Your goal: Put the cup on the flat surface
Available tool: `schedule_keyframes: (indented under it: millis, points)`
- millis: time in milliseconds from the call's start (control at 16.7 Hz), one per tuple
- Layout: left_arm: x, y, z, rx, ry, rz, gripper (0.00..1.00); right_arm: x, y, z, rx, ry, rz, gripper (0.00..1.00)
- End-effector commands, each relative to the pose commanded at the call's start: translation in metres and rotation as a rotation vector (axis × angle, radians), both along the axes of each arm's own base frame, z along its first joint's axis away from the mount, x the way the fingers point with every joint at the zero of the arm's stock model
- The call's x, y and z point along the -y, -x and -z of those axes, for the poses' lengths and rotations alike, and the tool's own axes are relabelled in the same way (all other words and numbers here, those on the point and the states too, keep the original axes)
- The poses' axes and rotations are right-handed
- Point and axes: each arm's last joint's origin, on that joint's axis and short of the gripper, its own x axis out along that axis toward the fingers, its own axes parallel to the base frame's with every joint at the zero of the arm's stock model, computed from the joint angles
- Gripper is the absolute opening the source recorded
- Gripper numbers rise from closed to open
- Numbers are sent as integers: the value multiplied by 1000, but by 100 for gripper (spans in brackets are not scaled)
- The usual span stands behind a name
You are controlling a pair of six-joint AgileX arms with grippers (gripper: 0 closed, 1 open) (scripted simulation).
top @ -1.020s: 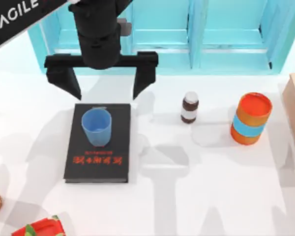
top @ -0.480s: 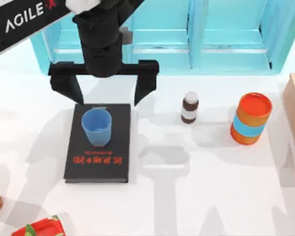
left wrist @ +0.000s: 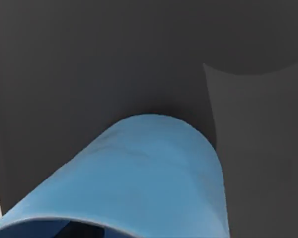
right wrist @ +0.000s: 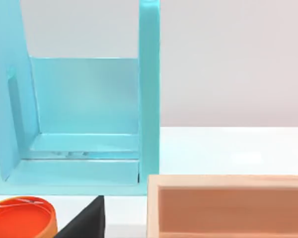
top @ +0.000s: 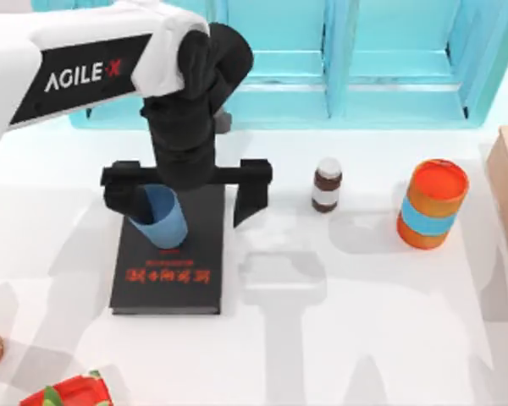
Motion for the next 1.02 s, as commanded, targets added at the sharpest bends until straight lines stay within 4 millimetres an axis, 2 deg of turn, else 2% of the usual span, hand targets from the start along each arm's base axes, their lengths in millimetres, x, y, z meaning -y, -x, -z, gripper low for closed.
schedule_keyframes:
  millis: [240, 1020]
  points:
    - [0, 0, 0, 0, 0, 0, 100, 0, 0, 0, 0, 0, 0, 100]
    - [0, 0, 0, 0, 0, 0, 2, 0, 0, 0, 0, 0, 0, 100]
